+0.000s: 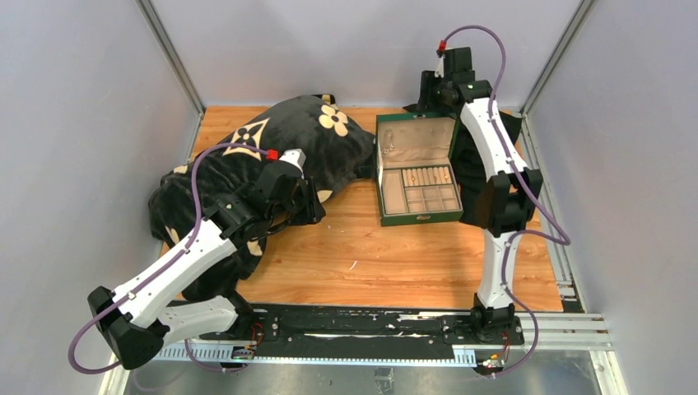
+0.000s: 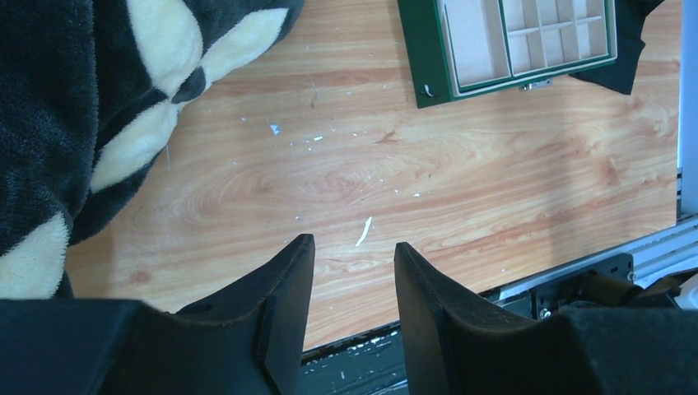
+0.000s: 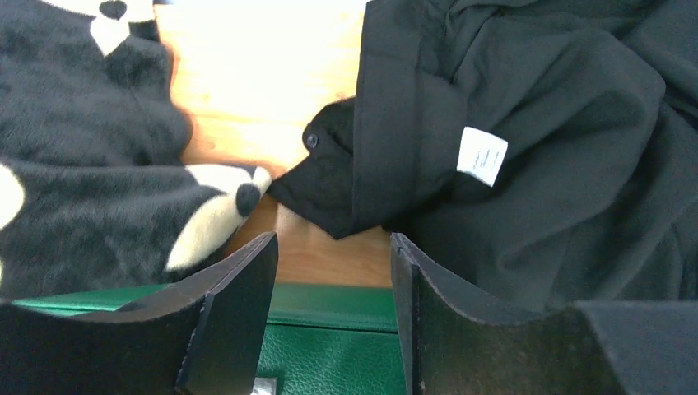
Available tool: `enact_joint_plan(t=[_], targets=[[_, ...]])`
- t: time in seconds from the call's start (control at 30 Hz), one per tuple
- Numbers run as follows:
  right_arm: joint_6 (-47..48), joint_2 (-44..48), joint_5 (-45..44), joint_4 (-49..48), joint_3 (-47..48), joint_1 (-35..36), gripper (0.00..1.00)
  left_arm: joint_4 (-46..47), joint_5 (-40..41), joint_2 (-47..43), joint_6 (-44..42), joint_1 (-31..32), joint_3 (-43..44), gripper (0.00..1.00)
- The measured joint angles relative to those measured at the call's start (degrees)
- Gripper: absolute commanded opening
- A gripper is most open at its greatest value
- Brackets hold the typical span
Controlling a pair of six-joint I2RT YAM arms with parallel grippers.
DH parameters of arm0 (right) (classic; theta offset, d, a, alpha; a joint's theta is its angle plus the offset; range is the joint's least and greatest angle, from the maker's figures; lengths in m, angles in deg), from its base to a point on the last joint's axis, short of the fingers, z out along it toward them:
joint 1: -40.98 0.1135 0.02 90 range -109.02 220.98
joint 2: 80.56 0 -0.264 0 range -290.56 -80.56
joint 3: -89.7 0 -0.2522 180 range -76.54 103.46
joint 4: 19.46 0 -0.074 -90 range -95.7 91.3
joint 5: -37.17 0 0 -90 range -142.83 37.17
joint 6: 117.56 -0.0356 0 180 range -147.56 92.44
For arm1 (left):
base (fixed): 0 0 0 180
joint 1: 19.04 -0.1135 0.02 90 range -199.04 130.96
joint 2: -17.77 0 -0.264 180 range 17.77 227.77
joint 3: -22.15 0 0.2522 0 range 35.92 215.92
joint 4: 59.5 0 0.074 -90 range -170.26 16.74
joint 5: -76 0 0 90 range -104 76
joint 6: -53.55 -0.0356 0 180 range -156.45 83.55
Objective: Organize the mixed jewelry
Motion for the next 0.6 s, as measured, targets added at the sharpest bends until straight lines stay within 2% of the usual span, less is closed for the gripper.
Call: enact_joint_plan(t=[0.2,0.47,0.6], targets=[[-0.85,18.21,3.67,-4.57,-23.52,0.11,0.57,0.59,-0.02,1.62,-0.26,0.00,0.04,0.46],[-2.64,40.24,6.34,-5.64,-49.53,0.63,0.57,1.40,-0.52,7.19,-1.46,0.00,3.15,0.46],[-2.75,50.05,6.32,-3.65,-58.88,0.66,0.58,2.47,-1.11,9.16,-1.86,0.00,5.86,0.46]])
